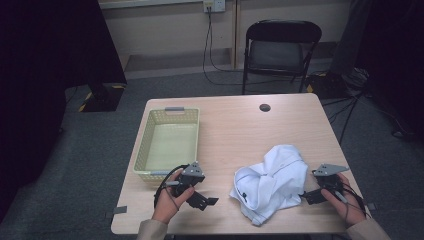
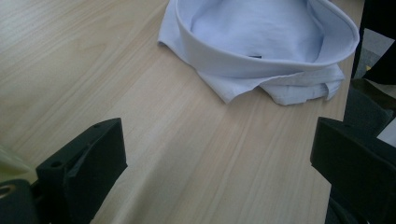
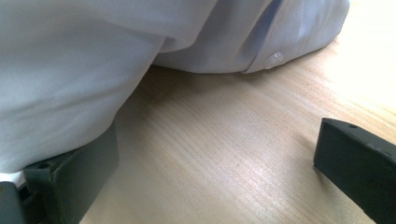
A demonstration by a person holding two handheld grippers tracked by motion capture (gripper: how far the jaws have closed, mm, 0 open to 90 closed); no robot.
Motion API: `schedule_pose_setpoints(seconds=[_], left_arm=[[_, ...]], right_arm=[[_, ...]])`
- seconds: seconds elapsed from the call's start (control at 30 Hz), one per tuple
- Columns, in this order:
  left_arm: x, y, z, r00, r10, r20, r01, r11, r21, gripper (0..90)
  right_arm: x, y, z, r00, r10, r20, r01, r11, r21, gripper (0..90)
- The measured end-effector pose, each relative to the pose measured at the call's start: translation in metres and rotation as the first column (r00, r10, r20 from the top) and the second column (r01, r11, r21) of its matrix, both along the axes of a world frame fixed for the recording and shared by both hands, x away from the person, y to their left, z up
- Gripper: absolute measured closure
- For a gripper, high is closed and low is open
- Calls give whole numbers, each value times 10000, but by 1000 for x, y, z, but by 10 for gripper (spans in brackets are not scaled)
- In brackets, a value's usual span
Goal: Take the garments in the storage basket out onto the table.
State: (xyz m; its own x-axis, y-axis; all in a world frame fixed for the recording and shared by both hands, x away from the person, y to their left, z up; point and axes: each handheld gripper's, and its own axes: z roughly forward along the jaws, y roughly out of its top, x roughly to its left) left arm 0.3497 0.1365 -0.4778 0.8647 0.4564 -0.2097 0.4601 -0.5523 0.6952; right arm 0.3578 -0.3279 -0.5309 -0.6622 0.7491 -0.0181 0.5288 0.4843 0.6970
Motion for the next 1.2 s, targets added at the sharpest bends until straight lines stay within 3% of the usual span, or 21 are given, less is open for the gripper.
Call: schedule_pose_setpoints(seconds=[0.93,1.2], left_arm=[[-5,26,-4,9992,376,-105,-374,9992,148,30],[-6,33,-5,9990,439,25,-439,9989,152,30]], right_arm=[[0,0,0,10000,0,0,0,10000,0,0],[0,0,0,10000,0,2,0,10000,-1,0]])
